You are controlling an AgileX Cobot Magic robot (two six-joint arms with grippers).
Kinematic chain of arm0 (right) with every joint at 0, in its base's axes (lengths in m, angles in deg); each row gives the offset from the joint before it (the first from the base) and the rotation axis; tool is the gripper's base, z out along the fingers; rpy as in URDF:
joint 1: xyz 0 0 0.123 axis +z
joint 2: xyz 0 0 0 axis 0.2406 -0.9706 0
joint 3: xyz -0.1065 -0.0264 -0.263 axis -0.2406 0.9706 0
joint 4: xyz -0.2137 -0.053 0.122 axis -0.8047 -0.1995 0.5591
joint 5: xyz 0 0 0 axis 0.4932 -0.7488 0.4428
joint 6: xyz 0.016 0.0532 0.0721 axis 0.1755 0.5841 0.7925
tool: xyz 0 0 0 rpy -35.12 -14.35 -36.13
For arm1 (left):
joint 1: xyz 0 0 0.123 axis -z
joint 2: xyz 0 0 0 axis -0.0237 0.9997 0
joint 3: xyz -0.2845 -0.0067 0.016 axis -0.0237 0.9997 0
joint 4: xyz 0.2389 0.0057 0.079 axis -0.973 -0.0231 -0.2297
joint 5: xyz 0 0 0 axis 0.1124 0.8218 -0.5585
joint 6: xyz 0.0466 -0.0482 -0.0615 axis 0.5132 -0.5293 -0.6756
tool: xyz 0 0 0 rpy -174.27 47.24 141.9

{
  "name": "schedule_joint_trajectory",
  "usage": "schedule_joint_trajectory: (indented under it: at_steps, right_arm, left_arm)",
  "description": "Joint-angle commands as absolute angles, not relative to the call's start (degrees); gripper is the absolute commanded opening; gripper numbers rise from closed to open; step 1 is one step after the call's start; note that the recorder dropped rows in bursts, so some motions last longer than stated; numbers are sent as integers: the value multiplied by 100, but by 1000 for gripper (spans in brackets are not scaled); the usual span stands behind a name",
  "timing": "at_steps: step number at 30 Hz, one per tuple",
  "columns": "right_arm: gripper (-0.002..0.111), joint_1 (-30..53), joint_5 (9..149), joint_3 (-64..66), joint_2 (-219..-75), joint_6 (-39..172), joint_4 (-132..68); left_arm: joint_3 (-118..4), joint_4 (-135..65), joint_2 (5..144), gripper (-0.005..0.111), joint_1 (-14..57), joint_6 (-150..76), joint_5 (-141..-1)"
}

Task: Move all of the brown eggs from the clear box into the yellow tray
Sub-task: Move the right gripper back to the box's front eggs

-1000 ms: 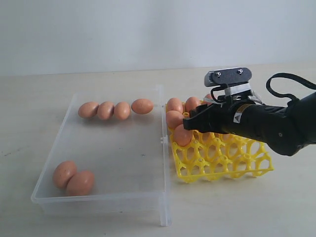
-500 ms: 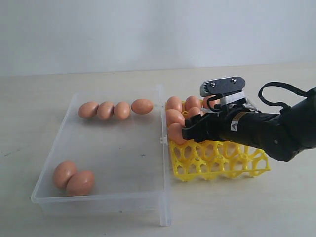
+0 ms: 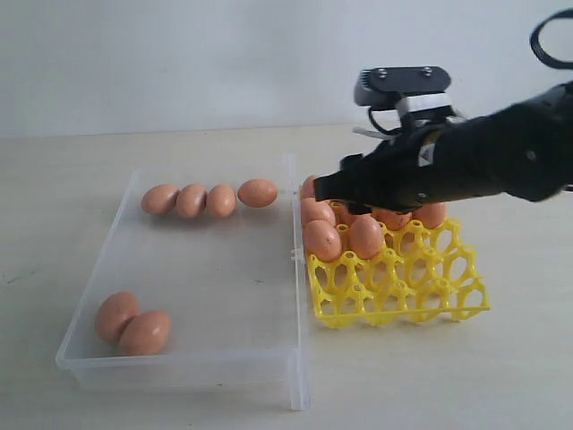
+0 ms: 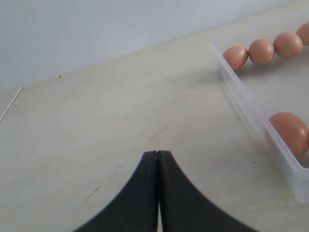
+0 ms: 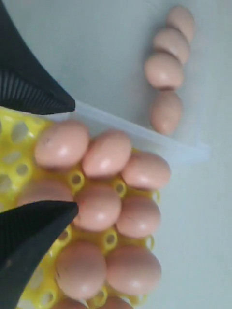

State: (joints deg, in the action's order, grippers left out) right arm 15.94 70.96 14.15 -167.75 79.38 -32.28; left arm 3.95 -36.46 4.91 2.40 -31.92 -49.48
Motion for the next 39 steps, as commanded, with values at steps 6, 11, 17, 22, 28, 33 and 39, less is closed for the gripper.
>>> schedule_joint_trajectory:
  at_steps: [6,11,17,22,28,33,39]
  right_arm:
    - [56,3200,4730,-1031,-18707,5805,-9]
    - [67,3361,3878,-2145,-19728,6870,68]
    - [67,3401,3915,-2432,-20208,7349,44]
    - [67,3401,4004,-2570,-20484,7403,35]
    - [46,3401,4031,-2822,-20621,7416,9]
    - [4,3401,3940,-2823,-20555,7448,-362]
    - [0,3401,4850,-2239,-19818,7517,-1849]
  left_arm:
    - [372,-3645,456,0,251,-3223,-4993]
    - [372,-3645,456,0,251,-3223,-4993]
    - [372,-3645,456,0,251,-3223,-4993]
    - [372,-3645,456,0,251,-3223,-4993]
    - [372,-3645,456,0,251,-3223,-4993]
    - [372,-3645,456,0,251,-3223,-4993]
    - [372,-3645,456,0,251,-3223,-4993]
